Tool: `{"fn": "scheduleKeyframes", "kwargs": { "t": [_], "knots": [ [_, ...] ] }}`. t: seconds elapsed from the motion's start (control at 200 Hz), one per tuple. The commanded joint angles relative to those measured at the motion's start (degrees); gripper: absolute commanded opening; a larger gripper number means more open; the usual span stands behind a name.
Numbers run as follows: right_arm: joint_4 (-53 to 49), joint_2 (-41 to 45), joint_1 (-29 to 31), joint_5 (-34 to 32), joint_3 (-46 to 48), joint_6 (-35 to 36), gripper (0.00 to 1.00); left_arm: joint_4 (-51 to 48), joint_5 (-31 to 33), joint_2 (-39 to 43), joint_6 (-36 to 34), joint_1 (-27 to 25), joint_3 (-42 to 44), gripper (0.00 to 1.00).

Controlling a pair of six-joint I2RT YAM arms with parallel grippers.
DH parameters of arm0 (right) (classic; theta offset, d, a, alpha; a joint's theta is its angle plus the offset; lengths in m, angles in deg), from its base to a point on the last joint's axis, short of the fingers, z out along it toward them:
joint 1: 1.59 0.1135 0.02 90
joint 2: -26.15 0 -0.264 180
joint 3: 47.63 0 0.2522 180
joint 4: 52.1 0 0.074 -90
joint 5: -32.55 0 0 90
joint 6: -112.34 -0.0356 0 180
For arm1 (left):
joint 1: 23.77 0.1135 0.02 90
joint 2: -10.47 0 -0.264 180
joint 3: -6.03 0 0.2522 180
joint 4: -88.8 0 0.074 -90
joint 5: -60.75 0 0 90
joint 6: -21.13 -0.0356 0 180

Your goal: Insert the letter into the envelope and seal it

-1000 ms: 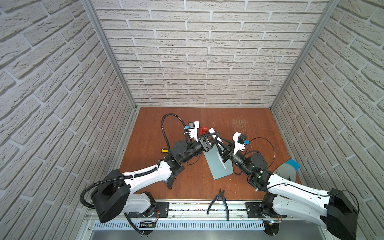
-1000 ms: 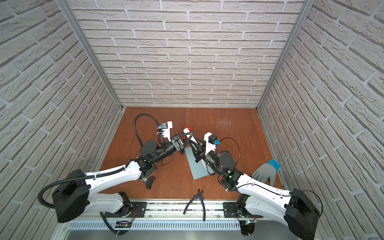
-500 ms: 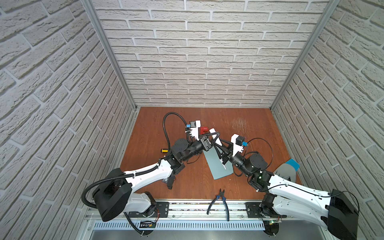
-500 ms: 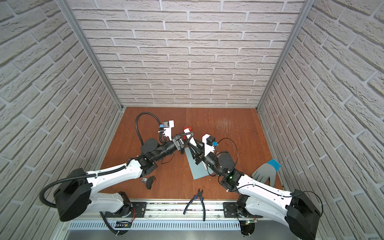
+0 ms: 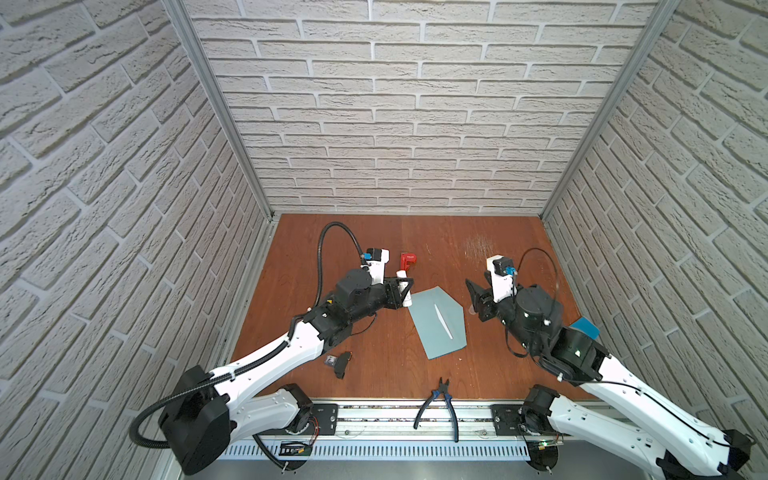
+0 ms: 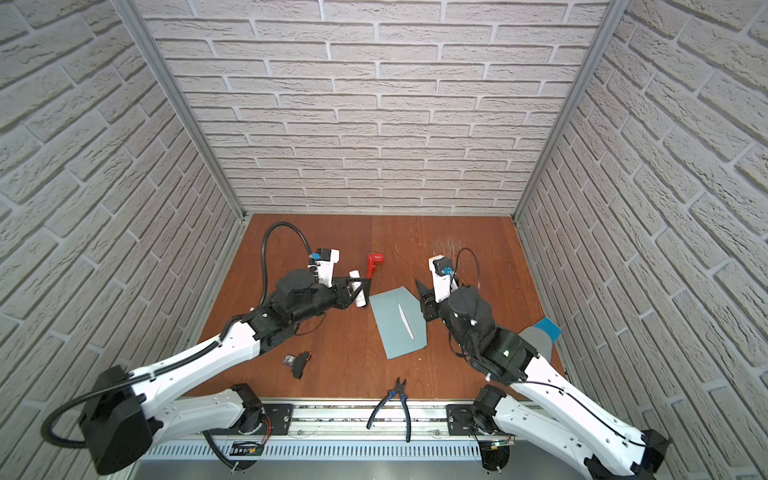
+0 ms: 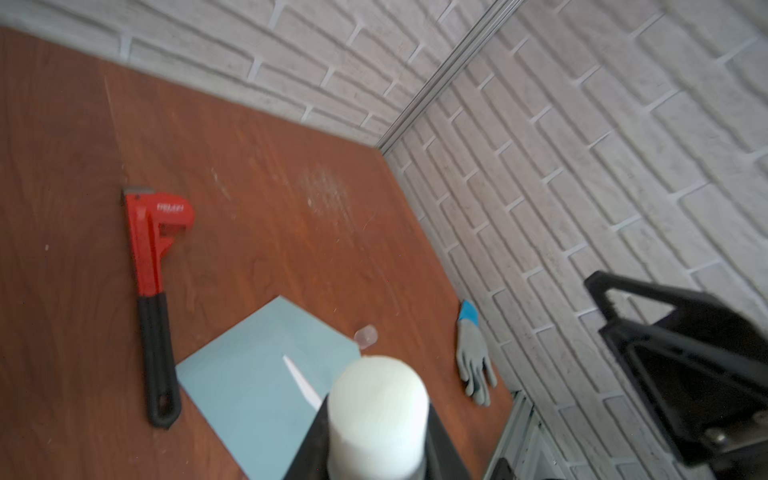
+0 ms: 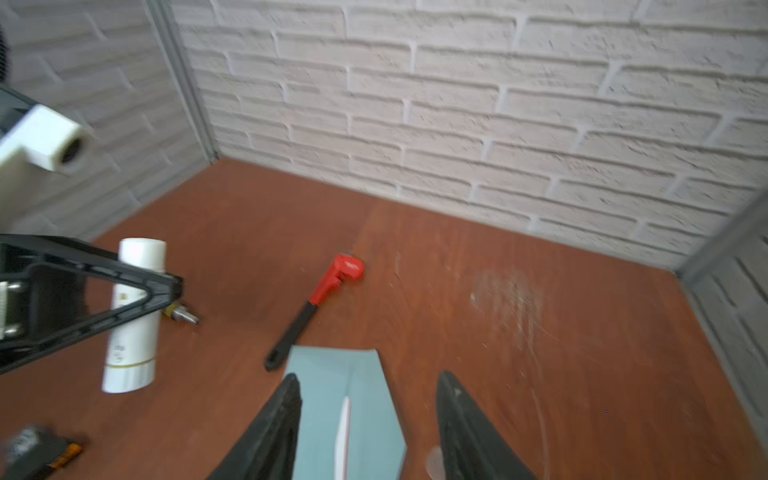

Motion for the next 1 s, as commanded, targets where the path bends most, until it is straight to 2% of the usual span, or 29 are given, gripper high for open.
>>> {"fn": "scheduleKeyframes", "kwargs": {
  "t": [0.0,0.105,0.31,0.54,0.99],
  "knots": [
    [-18.71,-8.67,-5.69,0.27,-5.14,-5.24,0.45,-1.54,-2.00,-4.01,2.07,-0.42,1.20,0.05],
    [-22.12,-15.82,-10.91,7.60,-8.50,-7.37,0.34,-0.75,-2.21,-7.92,3.73,-1.31,0.48,0.04],
    [-18.41,-23.19,-18.68,21.04,-7.20,-9.37,0.07,0.69,-2.98,-14.68,8.40,-2.07,-0.65,0.01],
    [-15.33,-30.83,-22.35,29.48,-6.18,-8.18,0.06,4.74,-5.31,-21.46,13.63,-1.94,-1.10,0.00],
    [-13.10,-38.21,-24.81,34.39,-4.73,-5.56,0.05,10.36,-10.97,-31.58,18.62,0.72,-3.56,0.00]
  ]
}}
